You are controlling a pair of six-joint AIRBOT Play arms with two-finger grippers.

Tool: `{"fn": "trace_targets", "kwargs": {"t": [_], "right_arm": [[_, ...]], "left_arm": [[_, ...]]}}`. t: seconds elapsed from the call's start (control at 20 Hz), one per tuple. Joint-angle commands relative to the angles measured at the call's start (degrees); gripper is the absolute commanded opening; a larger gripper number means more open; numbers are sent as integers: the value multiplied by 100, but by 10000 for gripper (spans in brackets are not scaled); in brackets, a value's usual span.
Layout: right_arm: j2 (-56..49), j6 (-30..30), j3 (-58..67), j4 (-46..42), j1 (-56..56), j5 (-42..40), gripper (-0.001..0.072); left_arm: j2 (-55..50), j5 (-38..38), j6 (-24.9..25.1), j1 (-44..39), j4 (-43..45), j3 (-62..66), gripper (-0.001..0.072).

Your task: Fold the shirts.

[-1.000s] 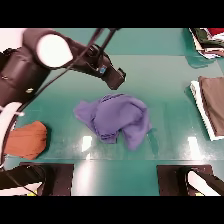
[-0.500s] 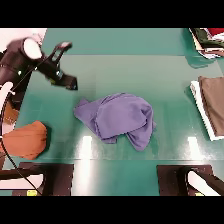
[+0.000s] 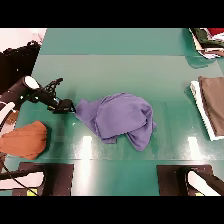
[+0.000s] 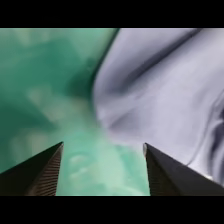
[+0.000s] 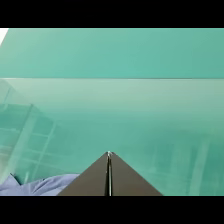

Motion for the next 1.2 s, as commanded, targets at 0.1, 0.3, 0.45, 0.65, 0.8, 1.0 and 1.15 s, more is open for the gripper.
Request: {"fn": "trace_targets", "kwargs": {"t": [0.1, 0.3, 0.45, 0.65, 0.8, 1.0, 1.15], "right_arm": [[-4, 2, -4, 4, 4, 17, 14], [-4, 2, -7, -15, 2, 72, 14], [2, 33, -240, -232, 2, 472, 14], [2, 63, -1659, -339, 4, 1178, 17], [-2, 63, -3344, -332, 4, 1082, 385], [-2, -90, -5567, -271, 234, 31, 385], [-2, -140, -6352, -254, 774, -719, 385]], "left_arm": [[7, 671, 319, 46, -800, -426, 585], [9, 970, 367, -400, -796, -424, 278], [20, 1060, 356, -470, -811, -273, 23], [192, 761, 363, -470, -570, 586, 23], [286, 715, 361, -470, -564, 1198, 23], [286, 721, 358, -472, -595, 1425, 23], [286, 726, 358, -472, -592, 1425, 23]]}}
